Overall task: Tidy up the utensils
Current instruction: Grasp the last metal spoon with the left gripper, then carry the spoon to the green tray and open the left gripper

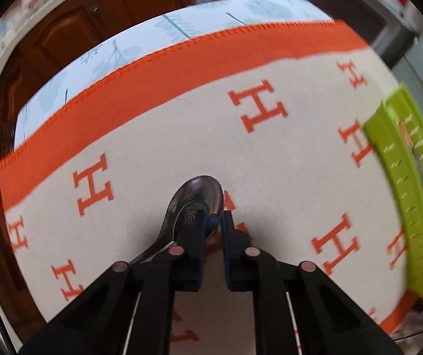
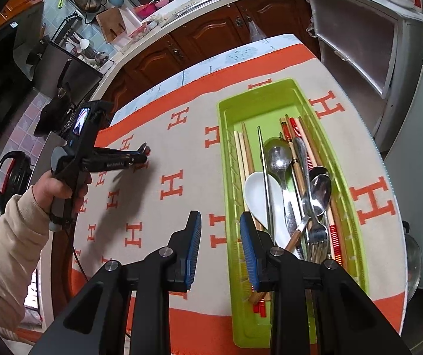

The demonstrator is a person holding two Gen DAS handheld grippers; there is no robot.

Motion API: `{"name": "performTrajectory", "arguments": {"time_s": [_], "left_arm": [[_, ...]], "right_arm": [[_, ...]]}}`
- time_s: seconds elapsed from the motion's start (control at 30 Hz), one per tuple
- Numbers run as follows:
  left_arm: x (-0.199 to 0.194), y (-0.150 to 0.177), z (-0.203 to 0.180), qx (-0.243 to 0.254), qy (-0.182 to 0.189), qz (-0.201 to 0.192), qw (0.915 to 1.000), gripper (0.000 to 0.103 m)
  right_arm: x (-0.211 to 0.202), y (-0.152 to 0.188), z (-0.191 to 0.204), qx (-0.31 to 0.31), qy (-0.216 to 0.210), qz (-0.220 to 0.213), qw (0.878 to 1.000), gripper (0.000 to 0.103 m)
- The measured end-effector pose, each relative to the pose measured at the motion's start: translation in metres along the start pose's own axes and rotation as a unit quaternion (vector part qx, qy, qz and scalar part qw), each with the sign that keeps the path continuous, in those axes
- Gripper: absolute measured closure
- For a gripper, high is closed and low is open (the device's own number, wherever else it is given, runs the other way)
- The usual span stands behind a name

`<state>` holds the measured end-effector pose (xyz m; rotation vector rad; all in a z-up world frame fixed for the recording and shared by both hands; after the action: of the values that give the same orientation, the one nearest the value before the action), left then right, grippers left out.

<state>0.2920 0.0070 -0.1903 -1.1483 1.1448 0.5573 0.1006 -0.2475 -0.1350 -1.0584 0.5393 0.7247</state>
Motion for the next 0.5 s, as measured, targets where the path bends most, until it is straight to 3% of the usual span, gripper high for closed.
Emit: {"name": "performTrajectory", "arguments": {"time_s": [0.23,0.4,0.5], "left_arm": [[-0.016,0.006,0.018,-0.086,0.038,-0.005,0.9956,0.103],[-0.039,0.021,0.009,-0.120,0.049,-0.020,0.9913,0.103],[-0.053,0.034,-0.004,-0.148,0.075,-0.022,0.9859,0.103]], "right_arm": [[0.002,0.002,-0.001,0.004,-0.002,-0.005,1.000,0.075],[-0.003,0.003,-0.002,0.008,0.001,-0.010,1.000,0.075],[-0.006,0.004,-0.004,0.014,0.002,-0.013,1.000,0.075]]}}
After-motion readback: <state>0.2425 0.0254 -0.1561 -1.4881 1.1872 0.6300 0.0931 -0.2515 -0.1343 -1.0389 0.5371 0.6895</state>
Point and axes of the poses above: each gripper's, at about its wrist camera, not at the fingertips, and x roughly the way its jaws point, z to its left, y to its underside, the point moved 4 cm from there along x, roughly the way its jaws point, and after that the axes turned 12 degrees about -z, right-handed, at the moved point
